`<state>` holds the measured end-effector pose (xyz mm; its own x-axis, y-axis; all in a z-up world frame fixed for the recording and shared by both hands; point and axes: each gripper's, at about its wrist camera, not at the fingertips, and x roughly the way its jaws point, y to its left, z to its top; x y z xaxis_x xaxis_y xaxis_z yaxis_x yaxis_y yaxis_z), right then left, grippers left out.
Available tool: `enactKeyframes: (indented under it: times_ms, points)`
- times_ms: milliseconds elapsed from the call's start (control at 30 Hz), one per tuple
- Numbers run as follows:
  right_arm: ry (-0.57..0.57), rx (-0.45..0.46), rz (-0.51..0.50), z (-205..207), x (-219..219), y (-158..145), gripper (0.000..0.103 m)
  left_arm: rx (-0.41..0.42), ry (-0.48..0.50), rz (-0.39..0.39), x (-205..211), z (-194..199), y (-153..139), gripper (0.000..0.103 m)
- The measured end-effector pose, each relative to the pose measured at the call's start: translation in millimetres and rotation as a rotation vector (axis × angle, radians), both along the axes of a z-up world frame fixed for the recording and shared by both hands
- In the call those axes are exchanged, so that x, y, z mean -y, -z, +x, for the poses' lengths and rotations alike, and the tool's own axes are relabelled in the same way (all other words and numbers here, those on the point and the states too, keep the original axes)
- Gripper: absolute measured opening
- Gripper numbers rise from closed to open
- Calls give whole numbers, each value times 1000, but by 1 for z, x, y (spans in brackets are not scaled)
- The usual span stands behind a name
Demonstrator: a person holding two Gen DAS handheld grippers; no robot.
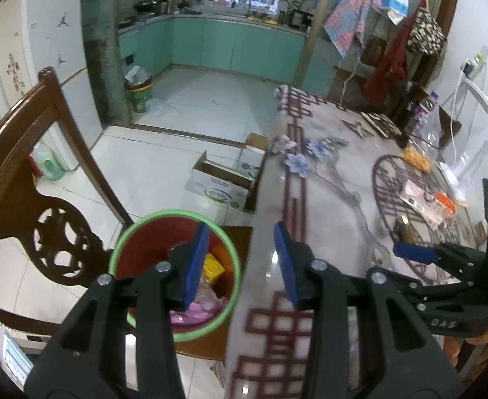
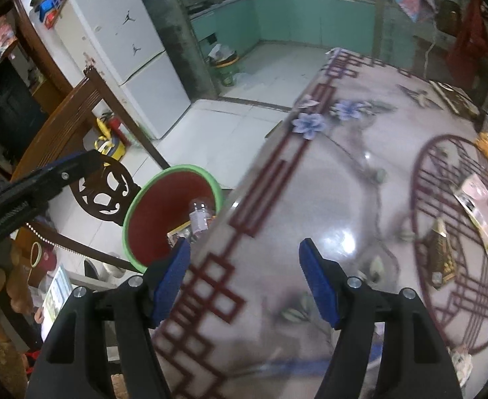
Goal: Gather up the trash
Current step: 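Grasp the white-and-blue snack bag with the left tool while the right tool grasps crumpled printed paper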
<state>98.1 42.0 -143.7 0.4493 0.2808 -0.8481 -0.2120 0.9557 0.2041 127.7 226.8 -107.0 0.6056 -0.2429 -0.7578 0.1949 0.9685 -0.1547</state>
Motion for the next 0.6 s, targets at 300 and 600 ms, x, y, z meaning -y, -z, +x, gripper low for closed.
enactKeyframes:
  times_ms: [300,600]
  points:
    - [38,21,18,-39,86,-11,68,2,47,8,85,-35,-4,43]
    - [83,-14,-46,-81,201,1,70,-34,86,-11,170,-94,11,51]
